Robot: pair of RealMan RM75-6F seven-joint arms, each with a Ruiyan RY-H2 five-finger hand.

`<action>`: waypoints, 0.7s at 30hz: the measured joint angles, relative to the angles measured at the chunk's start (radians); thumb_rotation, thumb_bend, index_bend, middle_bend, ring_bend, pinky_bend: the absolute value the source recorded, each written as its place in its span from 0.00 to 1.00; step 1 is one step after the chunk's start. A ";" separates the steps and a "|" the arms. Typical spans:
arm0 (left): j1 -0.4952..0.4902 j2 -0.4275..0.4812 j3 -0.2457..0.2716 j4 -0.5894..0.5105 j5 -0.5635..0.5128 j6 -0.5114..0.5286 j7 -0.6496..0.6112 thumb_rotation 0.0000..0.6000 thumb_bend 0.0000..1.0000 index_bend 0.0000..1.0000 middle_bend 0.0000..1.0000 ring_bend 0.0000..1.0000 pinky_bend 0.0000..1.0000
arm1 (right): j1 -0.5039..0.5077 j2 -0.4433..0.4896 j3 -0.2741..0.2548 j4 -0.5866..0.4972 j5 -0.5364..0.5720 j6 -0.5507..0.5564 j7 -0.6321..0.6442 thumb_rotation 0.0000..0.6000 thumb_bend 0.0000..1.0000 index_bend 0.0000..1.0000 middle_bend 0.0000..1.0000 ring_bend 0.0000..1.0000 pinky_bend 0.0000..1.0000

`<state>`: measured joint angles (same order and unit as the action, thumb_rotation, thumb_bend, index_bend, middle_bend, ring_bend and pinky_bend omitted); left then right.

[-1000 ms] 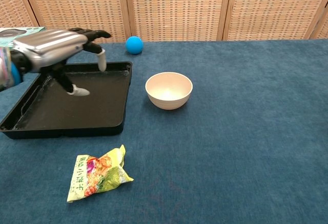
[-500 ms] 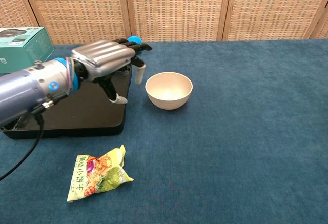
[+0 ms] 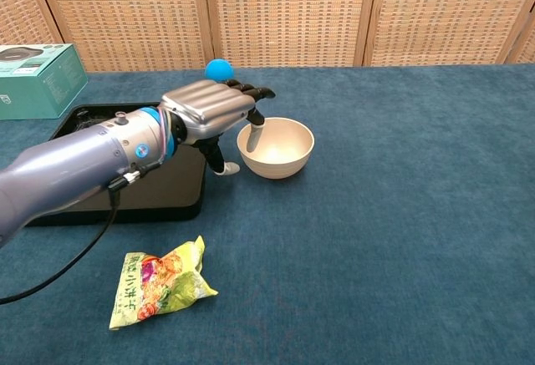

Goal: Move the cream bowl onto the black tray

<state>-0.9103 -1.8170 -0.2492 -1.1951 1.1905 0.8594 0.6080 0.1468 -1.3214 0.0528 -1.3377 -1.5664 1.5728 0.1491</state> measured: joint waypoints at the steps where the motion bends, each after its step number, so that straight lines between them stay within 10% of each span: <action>1: -0.007 -0.009 0.000 0.011 -0.008 -0.005 0.001 1.00 0.29 0.52 0.00 0.00 0.00 | 0.000 0.000 0.000 0.000 0.000 0.000 0.001 1.00 0.16 0.00 0.00 0.00 0.00; 21: -0.044 -0.077 0.028 0.102 -0.042 0.004 0.004 1.00 0.53 0.70 0.00 0.00 0.00 | -0.010 0.013 0.016 0.000 -0.007 0.010 0.036 1.00 0.16 0.00 0.00 0.00 0.00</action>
<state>-0.9538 -1.8936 -0.2215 -1.0929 1.1484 0.8635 0.6118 0.1367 -1.3084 0.0686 -1.3378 -1.5738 1.5825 0.1855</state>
